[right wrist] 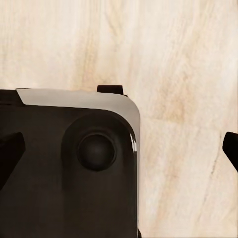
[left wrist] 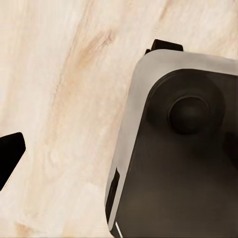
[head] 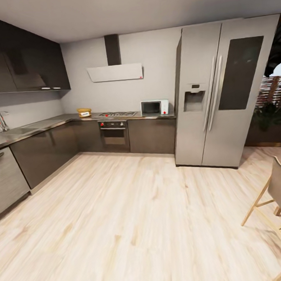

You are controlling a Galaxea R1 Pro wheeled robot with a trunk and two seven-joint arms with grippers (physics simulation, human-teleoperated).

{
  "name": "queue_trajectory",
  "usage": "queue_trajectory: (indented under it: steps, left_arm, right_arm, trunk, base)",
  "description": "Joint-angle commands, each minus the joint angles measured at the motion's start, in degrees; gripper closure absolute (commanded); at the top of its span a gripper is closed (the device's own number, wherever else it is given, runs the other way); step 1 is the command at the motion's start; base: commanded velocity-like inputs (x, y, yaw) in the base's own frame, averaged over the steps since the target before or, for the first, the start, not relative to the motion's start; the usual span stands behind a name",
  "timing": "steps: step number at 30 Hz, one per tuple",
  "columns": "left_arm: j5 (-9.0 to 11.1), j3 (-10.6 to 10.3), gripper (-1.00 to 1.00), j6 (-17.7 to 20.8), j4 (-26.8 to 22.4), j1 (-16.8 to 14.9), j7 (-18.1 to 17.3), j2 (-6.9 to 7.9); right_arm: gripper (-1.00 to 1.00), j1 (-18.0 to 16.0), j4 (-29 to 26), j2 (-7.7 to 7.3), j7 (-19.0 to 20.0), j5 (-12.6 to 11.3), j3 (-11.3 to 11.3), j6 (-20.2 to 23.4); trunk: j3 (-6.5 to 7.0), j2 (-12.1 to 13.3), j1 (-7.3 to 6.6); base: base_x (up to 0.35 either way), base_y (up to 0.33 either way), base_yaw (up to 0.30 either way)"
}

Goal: In the kitchen, take the popcorn bag from the countertop, put it into the microwave, and heat it until the popcorn is cooked so the cooked popcorn ends up inside the bag.

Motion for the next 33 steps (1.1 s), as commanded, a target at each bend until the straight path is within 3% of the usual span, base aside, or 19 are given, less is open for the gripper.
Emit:
queue_trajectory:
  steps: [1, 12, 33]
  left_arm:
    - [0.01, 0.26, -1.00, 0.34, -0.14, 0.02, -0.02, -0.02]
    - [0.02, 0.26, -1.00, 0.34, -0.14, -0.01, -0.02, -0.02]
    - [0.00, 0.21, -1.00, 0.31, -0.14, -0.02, -0.02, -0.02]
  right_arm:
    - [-1.00, -0.03, 0.05, 0.00, -0.02, -0.02, 0.02, -0.20]
    - [-1.00, -0.03, 0.05, 0.00, -0.02, 0.00, 0.02, -0.18]
    - [-1.00, -0.03, 0.05, 0.00, -0.02, 0.00, 0.02, -0.20]
  trunk:
    - [-0.06, -0.02, 0.03]
    - [-0.06, -0.02, 0.03]
    - [-0.06, -0.02, 0.03]
  base:
    - [0.328, 0.116, -0.001]
    - [0.322, 0.129, -0.005]
    - [0.318, 0.134, -0.131]
